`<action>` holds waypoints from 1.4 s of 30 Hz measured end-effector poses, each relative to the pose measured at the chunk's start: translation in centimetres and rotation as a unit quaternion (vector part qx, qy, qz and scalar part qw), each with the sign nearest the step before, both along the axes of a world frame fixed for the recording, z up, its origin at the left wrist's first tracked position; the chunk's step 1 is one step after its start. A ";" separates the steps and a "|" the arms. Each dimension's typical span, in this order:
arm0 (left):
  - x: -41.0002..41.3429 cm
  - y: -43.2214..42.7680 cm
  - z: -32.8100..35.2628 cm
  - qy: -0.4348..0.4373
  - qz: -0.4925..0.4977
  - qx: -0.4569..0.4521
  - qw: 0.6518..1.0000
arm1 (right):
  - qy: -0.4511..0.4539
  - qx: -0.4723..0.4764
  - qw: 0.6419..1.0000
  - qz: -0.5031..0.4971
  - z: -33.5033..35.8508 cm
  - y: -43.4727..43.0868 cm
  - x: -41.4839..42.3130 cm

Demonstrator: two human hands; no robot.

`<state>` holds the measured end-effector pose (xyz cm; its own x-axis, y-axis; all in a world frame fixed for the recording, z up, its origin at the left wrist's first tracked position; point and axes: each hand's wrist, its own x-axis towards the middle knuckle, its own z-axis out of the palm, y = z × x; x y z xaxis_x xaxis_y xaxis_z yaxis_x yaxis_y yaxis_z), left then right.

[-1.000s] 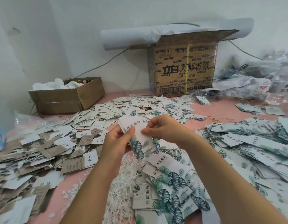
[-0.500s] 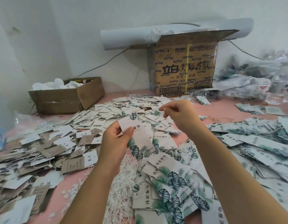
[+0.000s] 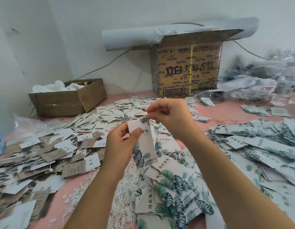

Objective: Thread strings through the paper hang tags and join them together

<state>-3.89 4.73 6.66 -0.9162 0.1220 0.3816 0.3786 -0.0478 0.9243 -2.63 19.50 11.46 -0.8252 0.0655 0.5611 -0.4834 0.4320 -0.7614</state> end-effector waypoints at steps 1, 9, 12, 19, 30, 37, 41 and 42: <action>0.1 0.0 0.1 0.001 0.000 0.001 1.000 | 0.004 0.008 1.000 -0.002 0.1 -0.1 0.1; 0.4 0.1 0.4 0.008 0.003 0.004 1.000 | 0.016 0.107 0.994 -0.027 1.0 -1.0 0.7; 0.5 0.2 0.6 0.009 -0.002 0.003 1.000 | 0.031 0.187 0.980 -0.055 1.2 -1.1 0.7; 0.7 0.1 0.7 0.025 -0.008 -0.012 1.000 | 0.075 0.318 0.940 -0.099 0.6 -1.3 0.5; 1.0 0.3 1.0 0.066 0.035 -0.090 0.993 | 0.096 0.470 0.865 -0.147 0.3 -1.8 0.8; 1.3 0.3 1.1 0.071 -0.006 -0.129 0.989 | 0.062 0.458 0.875 -0.144 0.9 -1.5 1.0; 1.4 0.2 1.1 0.002 -0.088 -0.038 0.995 | 0.019 0.383 0.916 -0.118 1.2 -1.0 1.1; 1.4 0.2 1.1 0.008 -0.081 -0.036 0.996 | 0.012 0.373 0.921 -0.110 1.2 -1.0 1.2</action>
<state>-2.52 4.91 7.75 -0.8764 0.2946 0.3811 0.3859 -0.0439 0.9215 -1.47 18.52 12.67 -0.8249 -0.1821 0.5352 -0.3351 0.9199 -0.2035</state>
